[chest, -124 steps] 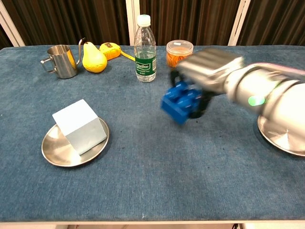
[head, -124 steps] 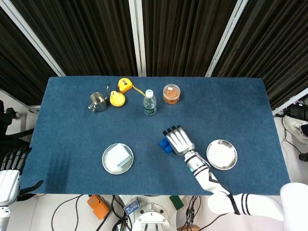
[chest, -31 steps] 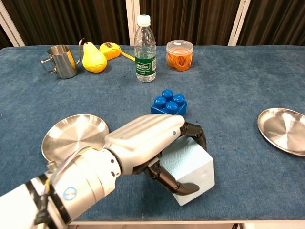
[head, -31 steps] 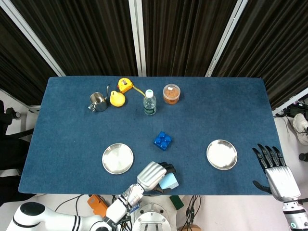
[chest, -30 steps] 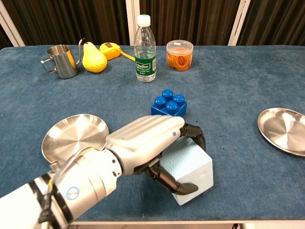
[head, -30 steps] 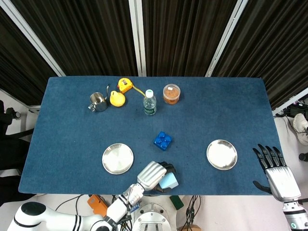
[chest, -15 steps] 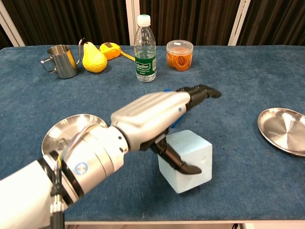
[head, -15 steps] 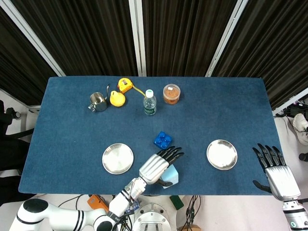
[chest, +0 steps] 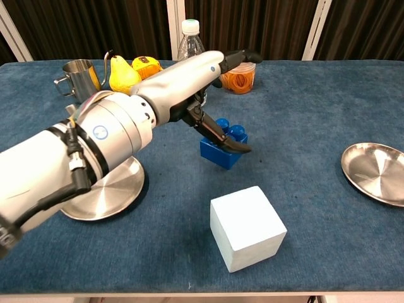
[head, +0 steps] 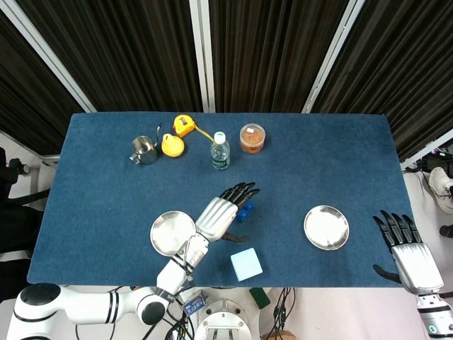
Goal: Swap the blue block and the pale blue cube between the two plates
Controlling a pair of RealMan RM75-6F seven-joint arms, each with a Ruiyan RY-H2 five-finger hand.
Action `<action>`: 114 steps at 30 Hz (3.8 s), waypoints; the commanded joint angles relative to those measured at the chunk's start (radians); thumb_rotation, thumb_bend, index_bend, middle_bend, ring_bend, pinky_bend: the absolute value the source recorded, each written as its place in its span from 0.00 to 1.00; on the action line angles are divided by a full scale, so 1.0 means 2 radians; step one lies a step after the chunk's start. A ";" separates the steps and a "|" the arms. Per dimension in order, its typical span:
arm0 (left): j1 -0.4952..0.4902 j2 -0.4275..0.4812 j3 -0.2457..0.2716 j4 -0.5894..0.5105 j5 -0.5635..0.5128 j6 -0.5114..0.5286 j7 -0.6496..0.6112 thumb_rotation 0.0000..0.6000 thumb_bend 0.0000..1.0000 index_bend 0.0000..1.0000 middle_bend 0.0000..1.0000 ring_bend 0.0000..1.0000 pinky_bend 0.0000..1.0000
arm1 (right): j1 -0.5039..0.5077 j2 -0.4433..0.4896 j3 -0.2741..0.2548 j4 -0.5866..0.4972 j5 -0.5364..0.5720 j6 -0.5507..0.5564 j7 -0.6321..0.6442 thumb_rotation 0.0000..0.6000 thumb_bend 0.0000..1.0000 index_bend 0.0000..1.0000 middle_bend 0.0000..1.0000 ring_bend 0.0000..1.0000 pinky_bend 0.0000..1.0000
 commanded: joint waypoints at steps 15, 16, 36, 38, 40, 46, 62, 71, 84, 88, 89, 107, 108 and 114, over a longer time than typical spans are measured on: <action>-0.066 -0.073 -0.004 0.175 -0.079 -0.039 0.027 1.00 0.00 0.12 0.06 0.00 0.07 | 0.001 0.014 0.002 0.001 -0.005 -0.001 0.036 1.00 0.25 0.00 0.00 0.00 0.00; -0.067 -0.076 -0.006 0.181 -0.086 -0.041 0.027 1.00 0.00 0.16 0.10 0.03 0.07 | 0.000 0.014 0.002 0.001 -0.006 0.002 0.038 1.00 0.25 0.00 0.00 0.00 0.00; -0.022 0.029 0.021 0.025 -0.025 0.069 0.053 1.00 0.22 0.53 0.49 0.49 0.47 | -0.001 0.013 0.003 0.004 -0.010 -0.001 0.036 1.00 0.25 0.00 0.00 0.00 0.00; -0.001 0.073 0.036 -0.036 -0.023 0.087 0.073 1.00 0.21 0.53 0.49 0.49 0.47 | -0.002 0.012 0.003 0.003 -0.009 -0.001 0.032 1.00 0.25 0.00 0.00 0.00 0.00; 0.024 0.119 0.056 -0.085 -0.023 0.103 0.086 1.00 0.21 0.53 0.49 0.49 0.47 | -0.003 0.010 0.003 0.000 -0.009 -0.001 0.026 1.00 0.25 0.00 0.00 0.00 0.00; 0.070 0.186 0.106 -0.111 -0.031 0.106 0.047 1.00 0.21 0.53 0.47 0.47 0.46 | -0.006 0.004 0.000 -0.006 -0.017 0.000 0.003 1.00 0.25 0.00 0.00 0.00 0.00; 0.090 0.165 0.147 -0.025 -0.001 0.067 -0.020 1.00 0.02 0.22 0.14 0.07 0.19 | -0.004 -0.003 0.001 -0.008 -0.019 -0.005 -0.012 1.00 0.25 0.00 0.00 0.00 0.00; 0.116 0.211 0.167 -0.089 0.050 0.113 -0.008 1.00 0.00 0.14 0.06 0.00 0.16 | 0.035 -0.011 -0.009 -0.021 -0.074 -0.046 -0.016 1.00 0.25 0.00 0.00 0.00 0.00; 0.204 0.330 0.200 -0.145 0.140 0.249 -0.063 1.00 0.00 0.14 0.06 0.00 0.16 | 0.173 -0.065 0.024 -0.168 -0.076 -0.271 -0.129 1.00 0.21 0.00 0.00 0.00 0.00; 0.216 0.336 0.193 -0.123 0.128 0.250 -0.099 1.00 0.00 0.14 0.06 0.00 0.16 | 0.206 -0.129 0.051 -0.167 -0.009 -0.339 -0.188 1.00 0.21 0.00 0.00 0.00 0.00; 0.217 0.336 0.191 -0.118 0.125 0.248 -0.105 1.00 0.00 0.14 0.06 0.00 0.16 | 0.212 -0.142 0.056 -0.164 0.007 -0.350 -0.201 1.00 0.21 0.00 0.00 0.00 0.00; 0.231 0.342 0.169 -0.100 0.125 0.229 -0.133 1.00 0.00 0.14 0.06 0.00 0.16 | 0.248 -0.203 0.061 -0.137 0.122 -0.338 -0.283 1.00 0.45 0.74 0.67 0.69 0.58; 0.232 0.342 0.169 -0.100 0.126 0.229 -0.133 1.00 0.00 0.14 0.06 0.00 0.16 | 0.246 -0.200 0.061 -0.137 0.115 -0.328 -0.277 1.00 0.45 0.75 0.68 0.69 0.59; 0.241 0.356 0.166 -0.100 0.136 0.239 -0.127 1.00 0.00 0.14 0.06 0.00 0.15 | 0.229 -0.156 0.073 -0.134 0.084 -0.261 -0.239 1.00 0.45 0.76 0.68 0.70 0.59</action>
